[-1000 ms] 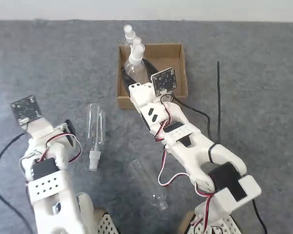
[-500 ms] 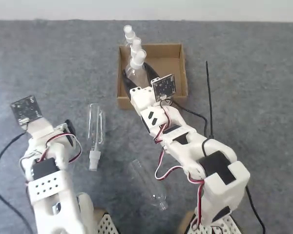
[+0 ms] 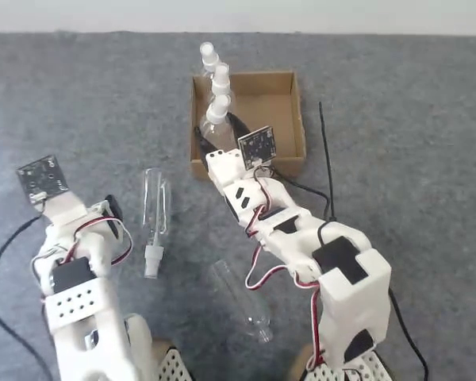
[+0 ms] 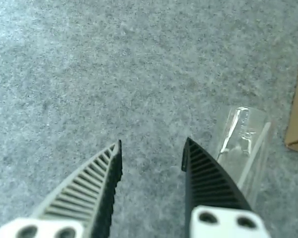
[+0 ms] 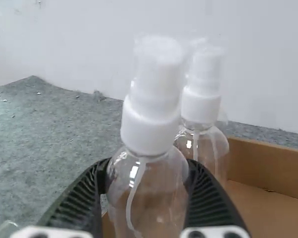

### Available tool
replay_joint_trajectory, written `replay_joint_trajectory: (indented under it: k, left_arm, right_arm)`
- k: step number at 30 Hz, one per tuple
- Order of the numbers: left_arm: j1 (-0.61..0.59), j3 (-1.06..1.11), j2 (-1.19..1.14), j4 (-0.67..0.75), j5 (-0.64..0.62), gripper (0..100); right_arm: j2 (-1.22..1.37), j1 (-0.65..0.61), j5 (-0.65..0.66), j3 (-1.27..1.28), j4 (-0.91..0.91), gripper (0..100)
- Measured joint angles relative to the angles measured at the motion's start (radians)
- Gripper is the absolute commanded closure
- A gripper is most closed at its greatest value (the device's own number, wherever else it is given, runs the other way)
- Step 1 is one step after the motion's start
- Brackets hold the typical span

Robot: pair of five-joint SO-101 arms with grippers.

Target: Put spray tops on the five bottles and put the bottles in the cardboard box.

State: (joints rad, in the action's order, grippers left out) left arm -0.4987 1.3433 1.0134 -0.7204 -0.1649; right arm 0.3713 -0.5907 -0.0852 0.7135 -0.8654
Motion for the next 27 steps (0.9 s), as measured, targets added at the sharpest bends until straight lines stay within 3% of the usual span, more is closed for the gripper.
replay_joint_trajectory:
  k: [22, 27]
  left_arm:
    - [0.0, 0.0, 0.0, 0.0, 0.0, 81]
    - [0.0, 0.0, 0.0, 0.0, 0.0, 81]
  right_arm:
    - [0.063, -0.021, 0.068, -0.043, 0.0, 95.4]
    - [0.063, -0.035, 0.074, -0.043, 0.0, 87.4]
